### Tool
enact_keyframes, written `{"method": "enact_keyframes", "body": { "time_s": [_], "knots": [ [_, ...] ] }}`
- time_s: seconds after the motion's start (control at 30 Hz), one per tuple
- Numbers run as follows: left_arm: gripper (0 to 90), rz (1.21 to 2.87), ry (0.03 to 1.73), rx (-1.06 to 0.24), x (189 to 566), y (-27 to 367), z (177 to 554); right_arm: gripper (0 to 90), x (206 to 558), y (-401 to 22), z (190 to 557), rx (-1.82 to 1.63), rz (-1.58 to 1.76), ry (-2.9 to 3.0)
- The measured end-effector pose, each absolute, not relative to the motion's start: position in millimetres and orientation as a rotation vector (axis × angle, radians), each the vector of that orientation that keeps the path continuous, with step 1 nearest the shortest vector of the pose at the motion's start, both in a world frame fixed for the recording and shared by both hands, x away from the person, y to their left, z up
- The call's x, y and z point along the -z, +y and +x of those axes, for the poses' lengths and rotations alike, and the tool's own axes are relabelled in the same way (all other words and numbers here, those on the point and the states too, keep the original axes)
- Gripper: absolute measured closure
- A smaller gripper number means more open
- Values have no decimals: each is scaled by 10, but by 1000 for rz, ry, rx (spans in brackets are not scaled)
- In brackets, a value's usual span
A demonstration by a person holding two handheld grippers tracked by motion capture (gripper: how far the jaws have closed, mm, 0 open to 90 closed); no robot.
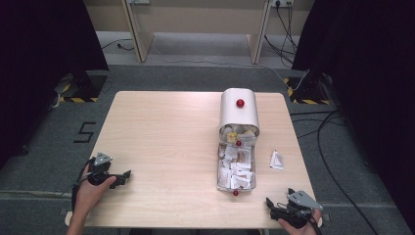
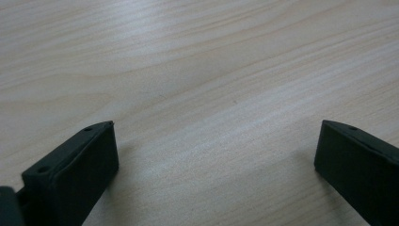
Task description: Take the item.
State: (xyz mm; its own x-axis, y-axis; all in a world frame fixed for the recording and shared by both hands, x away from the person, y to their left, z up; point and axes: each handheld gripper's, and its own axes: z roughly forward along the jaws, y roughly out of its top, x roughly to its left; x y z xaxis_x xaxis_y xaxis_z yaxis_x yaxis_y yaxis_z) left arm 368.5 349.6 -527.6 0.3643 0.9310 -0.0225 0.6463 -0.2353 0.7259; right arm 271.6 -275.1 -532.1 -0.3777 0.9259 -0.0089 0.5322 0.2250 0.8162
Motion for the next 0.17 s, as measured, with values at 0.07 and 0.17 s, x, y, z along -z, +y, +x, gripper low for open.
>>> {"method": "enact_keyframes", "body": {
  "time_s": [0.07,0.17],
  "knots": [
    [0,1975,1363,-560,5277,3495,3685,98,5322,-2751,2715,-1028,1337,2000],
    [0,1975,1363,-560,5276,3496,3685,98,5324,-2751,2713,-1031,1338,1997]
  ]
}}
